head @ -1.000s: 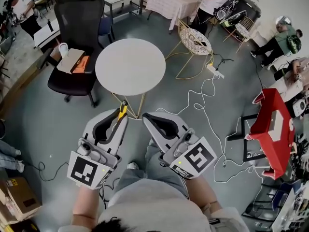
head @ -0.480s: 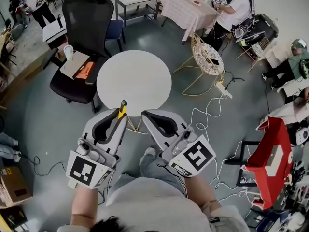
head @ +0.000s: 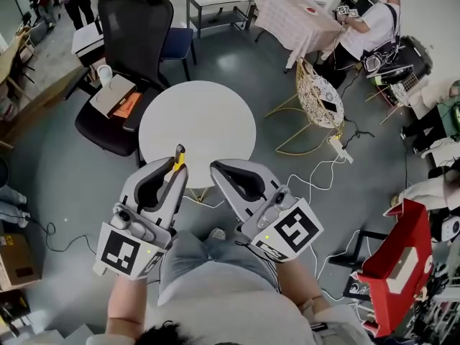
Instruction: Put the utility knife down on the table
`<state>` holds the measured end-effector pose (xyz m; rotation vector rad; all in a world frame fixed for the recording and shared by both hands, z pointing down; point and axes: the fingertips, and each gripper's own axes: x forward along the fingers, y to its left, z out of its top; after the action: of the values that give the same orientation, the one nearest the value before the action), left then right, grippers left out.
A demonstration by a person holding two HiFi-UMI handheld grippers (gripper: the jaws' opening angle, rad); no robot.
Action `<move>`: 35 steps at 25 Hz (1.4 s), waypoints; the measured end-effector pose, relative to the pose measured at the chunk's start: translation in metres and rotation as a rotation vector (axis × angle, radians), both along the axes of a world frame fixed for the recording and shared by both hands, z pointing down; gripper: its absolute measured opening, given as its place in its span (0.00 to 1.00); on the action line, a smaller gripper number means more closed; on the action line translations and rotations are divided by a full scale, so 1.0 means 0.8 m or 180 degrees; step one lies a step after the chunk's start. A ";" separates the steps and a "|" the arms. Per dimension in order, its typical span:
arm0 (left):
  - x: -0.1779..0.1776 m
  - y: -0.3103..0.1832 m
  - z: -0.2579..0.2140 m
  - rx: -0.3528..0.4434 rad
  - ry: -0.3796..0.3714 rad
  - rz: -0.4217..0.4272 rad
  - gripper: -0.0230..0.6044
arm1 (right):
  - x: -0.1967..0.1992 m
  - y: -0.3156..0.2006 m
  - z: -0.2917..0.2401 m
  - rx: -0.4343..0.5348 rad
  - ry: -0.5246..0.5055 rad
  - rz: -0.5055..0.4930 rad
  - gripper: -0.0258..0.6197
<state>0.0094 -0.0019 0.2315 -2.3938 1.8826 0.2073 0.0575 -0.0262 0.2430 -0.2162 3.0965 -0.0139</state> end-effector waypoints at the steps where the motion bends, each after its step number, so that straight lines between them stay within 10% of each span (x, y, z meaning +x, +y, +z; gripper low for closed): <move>1: -0.001 -0.005 0.002 -0.0018 -0.0009 0.0008 0.14 | -0.002 -0.004 0.001 -0.0014 -0.0007 0.0001 0.05; 20: -0.129 -0.138 0.044 -0.0309 -0.0060 0.0803 0.14 | -0.122 -0.127 0.019 -0.0254 -0.0085 0.0907 0.05; 35: -0.180 -0.244 0.185 -0.1043 -0.0263 0.1334 0.14 | -0.170 -0.204 0.079 -0.0555 0.0057 0.1610 0.05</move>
<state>-0.1343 -0.1967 0.3795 -2.9426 1.4533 -0.1882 -0.0787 -0.1897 0.3061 -0.9965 2.9581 -0.2660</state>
